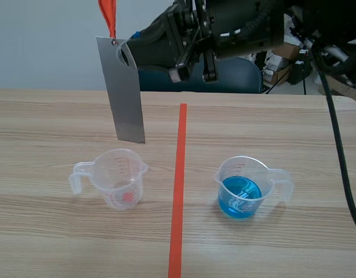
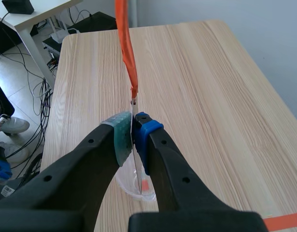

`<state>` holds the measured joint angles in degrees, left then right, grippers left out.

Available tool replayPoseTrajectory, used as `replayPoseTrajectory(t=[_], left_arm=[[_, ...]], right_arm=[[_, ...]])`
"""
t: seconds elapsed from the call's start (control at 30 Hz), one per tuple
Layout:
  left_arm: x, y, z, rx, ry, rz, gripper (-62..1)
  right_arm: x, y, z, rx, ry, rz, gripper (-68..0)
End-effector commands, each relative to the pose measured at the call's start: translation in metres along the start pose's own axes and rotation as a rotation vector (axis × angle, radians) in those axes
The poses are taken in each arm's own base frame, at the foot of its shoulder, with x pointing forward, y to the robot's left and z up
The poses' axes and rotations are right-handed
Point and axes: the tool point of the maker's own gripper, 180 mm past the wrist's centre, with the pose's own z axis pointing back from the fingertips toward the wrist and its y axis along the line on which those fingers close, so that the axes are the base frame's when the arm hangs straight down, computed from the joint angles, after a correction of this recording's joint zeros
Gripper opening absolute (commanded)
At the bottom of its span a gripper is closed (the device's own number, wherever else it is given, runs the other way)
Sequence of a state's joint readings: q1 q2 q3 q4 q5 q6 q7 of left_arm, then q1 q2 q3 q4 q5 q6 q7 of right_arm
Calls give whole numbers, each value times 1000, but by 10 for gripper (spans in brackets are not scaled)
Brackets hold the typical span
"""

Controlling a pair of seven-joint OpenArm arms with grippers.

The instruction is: Do the redox reaction experiment. move the plate over the left beaker

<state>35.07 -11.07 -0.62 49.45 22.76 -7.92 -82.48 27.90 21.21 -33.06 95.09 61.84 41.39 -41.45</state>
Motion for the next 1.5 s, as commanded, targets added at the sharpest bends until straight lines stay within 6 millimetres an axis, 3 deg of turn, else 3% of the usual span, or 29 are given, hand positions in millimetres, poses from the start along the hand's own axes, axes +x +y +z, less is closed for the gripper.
replayPoseTrajectory(t=[0.0, 0.23, 0.67, 0.87, 1.13, 1.47], left_arm=[[6, 7, -7, 17, -53, -27, -582], [-1, 16, -7, 42, -92, -27, -582], [-31, 25, -4, 203, -26, -3, -582], [-37, 22, -16, 236, -41, 25, -582], [-34, 33, -32, 246, -87, 6, -582], [-31, 45, -32, 304, -104, 0, -582]], right_arm=[[16, -4, -1, -7, -37, 30, -671], [16, -5, -23, -3, -45, 4, -671], [-9, -11, -55, 4, 0, -83, -671], [-8, -11, -58, 1, 2, -74, -671], [-10, -12, -58, -7, 14, -65, -671], [-11, -13, -58, -12, 23, -59, -671]])
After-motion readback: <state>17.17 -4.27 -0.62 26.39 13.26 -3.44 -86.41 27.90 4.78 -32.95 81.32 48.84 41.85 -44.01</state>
